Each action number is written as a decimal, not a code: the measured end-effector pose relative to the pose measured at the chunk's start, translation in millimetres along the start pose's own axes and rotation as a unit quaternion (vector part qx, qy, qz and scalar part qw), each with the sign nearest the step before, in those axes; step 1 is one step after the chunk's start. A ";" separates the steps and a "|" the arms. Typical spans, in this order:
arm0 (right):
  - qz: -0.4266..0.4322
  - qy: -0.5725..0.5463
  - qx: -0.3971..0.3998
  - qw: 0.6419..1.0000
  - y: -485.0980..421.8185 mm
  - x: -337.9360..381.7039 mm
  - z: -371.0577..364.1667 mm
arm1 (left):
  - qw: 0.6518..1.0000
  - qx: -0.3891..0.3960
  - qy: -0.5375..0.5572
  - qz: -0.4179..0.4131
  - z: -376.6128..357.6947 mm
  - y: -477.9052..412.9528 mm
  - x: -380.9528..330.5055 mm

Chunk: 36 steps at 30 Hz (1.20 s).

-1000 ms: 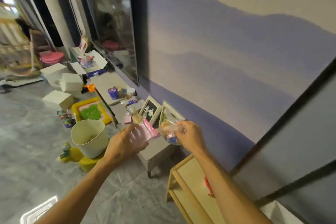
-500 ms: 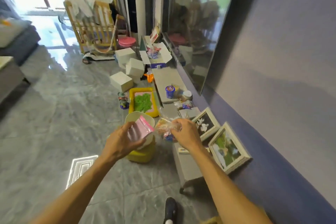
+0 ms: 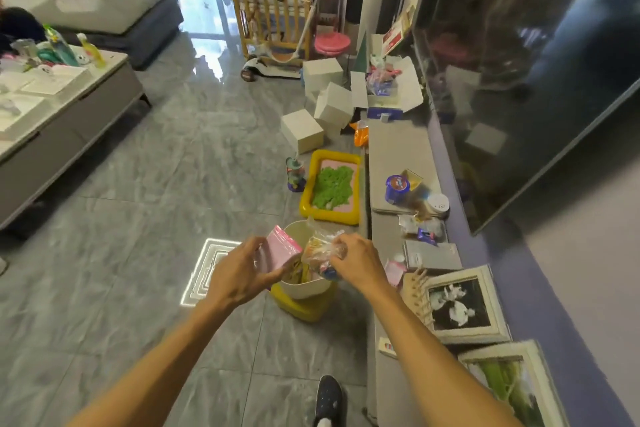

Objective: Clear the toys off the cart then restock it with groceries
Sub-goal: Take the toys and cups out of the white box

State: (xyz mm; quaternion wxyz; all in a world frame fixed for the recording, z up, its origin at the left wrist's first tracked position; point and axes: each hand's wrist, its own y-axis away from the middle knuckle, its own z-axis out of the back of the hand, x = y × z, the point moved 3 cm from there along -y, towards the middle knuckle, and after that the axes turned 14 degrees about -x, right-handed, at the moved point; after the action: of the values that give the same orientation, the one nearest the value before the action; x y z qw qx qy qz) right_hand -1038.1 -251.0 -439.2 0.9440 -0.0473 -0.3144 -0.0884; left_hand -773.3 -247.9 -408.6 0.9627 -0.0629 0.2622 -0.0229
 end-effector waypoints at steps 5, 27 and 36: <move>-0.036 -0.012 0.028 0.999 -49.9 -30.6 -60.3 | 0.998 0.044 -0.023 0.036 -61.2 -50.7 18.4; -0.142 0.026 0.140 0.979 -111.5 -157.6 -320.5 | 0.975 0.186 0.005 0.119 -333.6 -129.0 159.3; -0.093 0.058 0.050 0.993 -139.5 -84.6 -212.8 | 0.996 0.080 -0.028 0.010 -214.7 -170.6 103.3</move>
State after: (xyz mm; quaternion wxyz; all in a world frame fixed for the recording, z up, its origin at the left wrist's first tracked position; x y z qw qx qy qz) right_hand -1007.5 -406.9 -655.2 0.9496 0.0343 -0.2657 -0.1629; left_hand -795.2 -448.4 -621.3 0.9719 0.0161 0.2328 -0.0318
